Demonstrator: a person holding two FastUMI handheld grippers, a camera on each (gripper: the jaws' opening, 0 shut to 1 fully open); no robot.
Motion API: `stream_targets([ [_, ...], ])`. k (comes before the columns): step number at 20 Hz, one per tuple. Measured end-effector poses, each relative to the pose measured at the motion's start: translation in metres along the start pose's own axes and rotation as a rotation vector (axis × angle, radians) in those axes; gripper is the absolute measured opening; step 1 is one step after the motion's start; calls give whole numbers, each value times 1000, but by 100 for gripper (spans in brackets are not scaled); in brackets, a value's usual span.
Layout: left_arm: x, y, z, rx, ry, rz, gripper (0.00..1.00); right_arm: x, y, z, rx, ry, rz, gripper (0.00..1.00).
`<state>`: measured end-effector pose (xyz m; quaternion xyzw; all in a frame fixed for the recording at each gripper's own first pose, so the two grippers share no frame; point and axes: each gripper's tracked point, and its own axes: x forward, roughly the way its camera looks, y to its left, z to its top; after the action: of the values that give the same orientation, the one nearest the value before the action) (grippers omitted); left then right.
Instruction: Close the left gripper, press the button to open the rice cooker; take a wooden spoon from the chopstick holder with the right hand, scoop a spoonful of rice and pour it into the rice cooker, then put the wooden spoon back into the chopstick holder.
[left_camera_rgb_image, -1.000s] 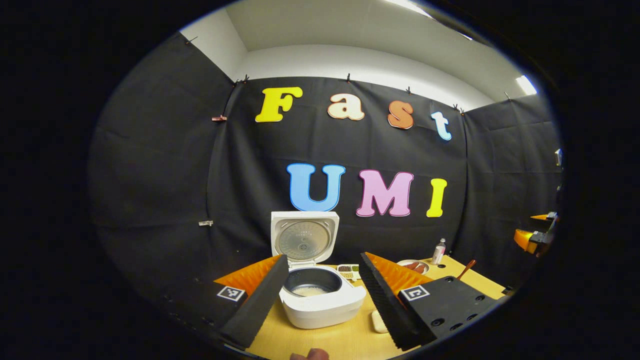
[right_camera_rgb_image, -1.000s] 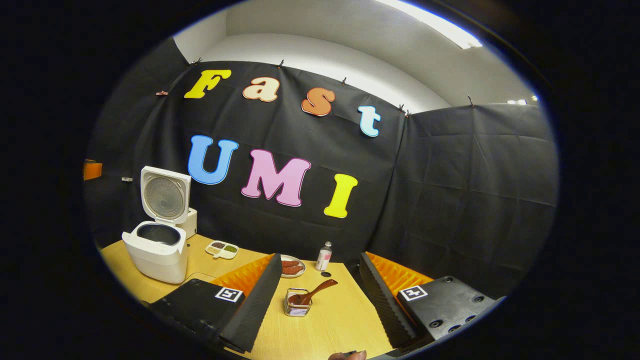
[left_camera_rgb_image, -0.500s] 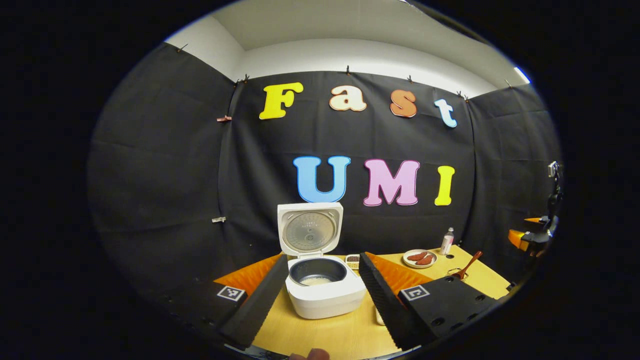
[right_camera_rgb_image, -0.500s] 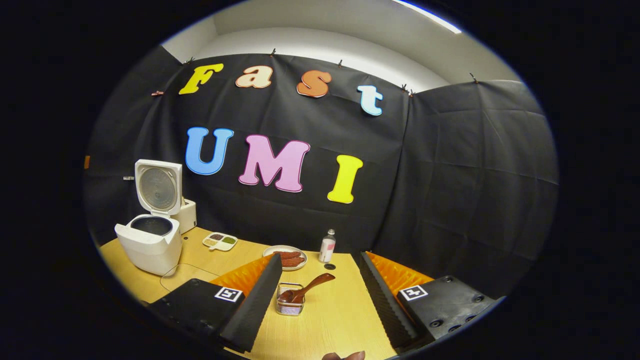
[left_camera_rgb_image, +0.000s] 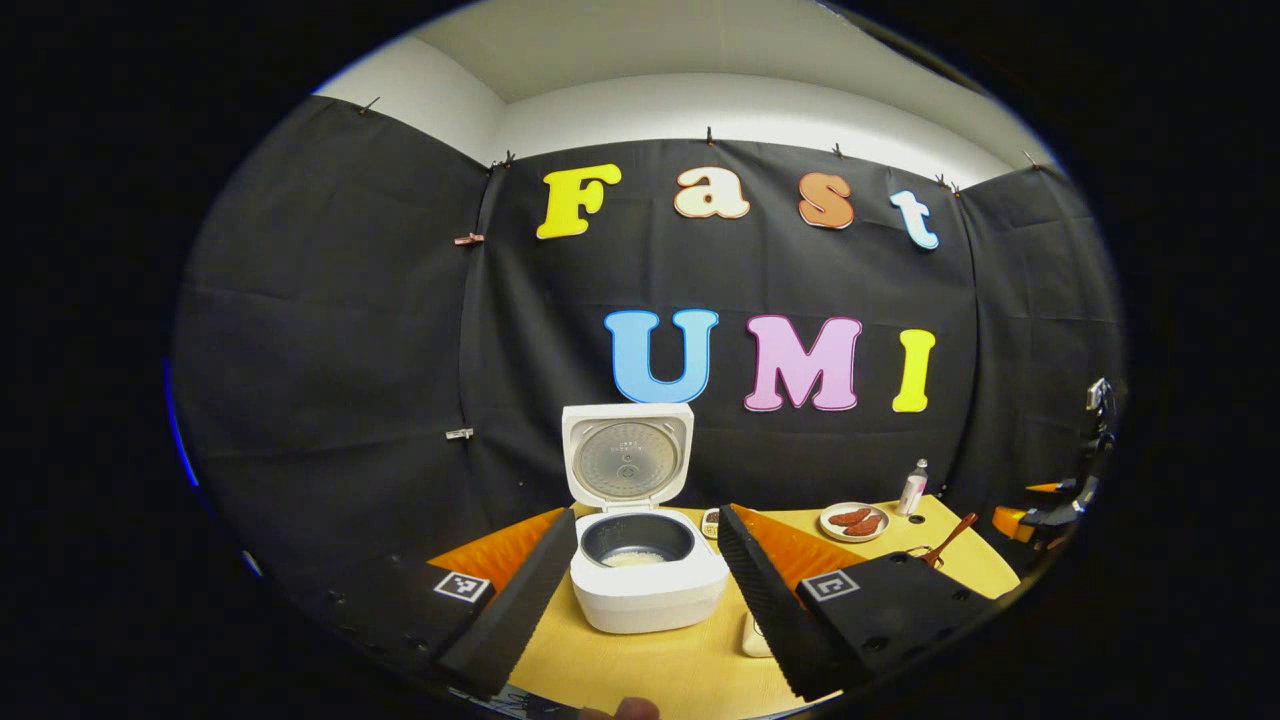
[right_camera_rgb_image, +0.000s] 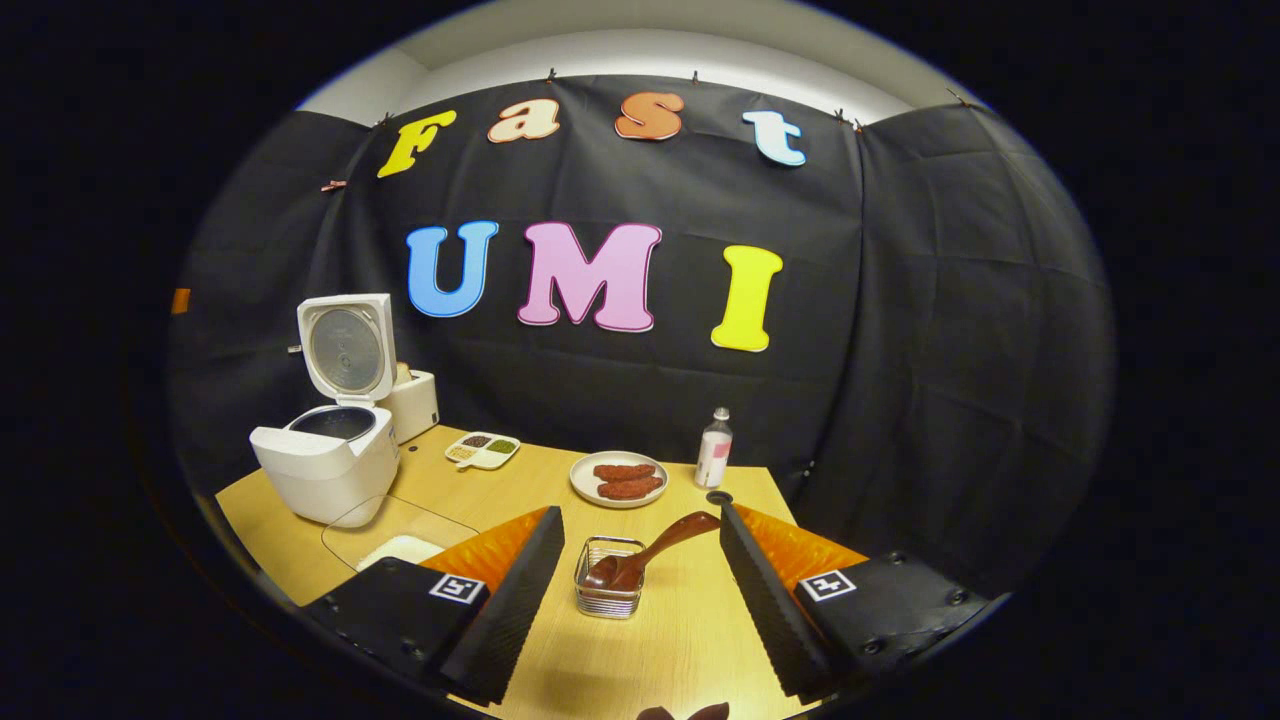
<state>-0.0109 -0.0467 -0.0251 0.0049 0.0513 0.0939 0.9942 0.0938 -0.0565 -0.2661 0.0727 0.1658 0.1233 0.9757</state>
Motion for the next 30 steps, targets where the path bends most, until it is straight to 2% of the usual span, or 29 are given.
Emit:
stream_targets([
  [5,-6,-12,0,-6,10,62,97,37,-5,-42,44,84,62,98],
  [14,-23,-27,4,32,22,166,97,116,-3,-113,149,260,118,98],
  [17,-28,-26,3,43,26,199,97,134,1,-121,171,277,132,93],
  [18,-30,-25,2,44,29,208,97,139,2,-122,176,272,136,84],
  [20,-31,-23,0,47,35,219,97,147,8,-125,191,271,156,74],
  [21,-31,-21,1,52,37,226,97,150,10,-130,195,282,161,74],
  [23,-31,-17,0,59,40,237,97,151,11,-135,182,296,157,63],
  [25,-30,-15,3,70,38,244,97,151,18,-131,176,286,177,29],
  [27,-31,-16,4,83,37,240,97,148,22,-128,145,276,185,30],
  [29,-30,-14,4,90,39,235,97,145,31,-127,116,277,199,23],
  [30,-31,-15,3,90,42,230,97,142,40,-126,121,280,221,23],
])
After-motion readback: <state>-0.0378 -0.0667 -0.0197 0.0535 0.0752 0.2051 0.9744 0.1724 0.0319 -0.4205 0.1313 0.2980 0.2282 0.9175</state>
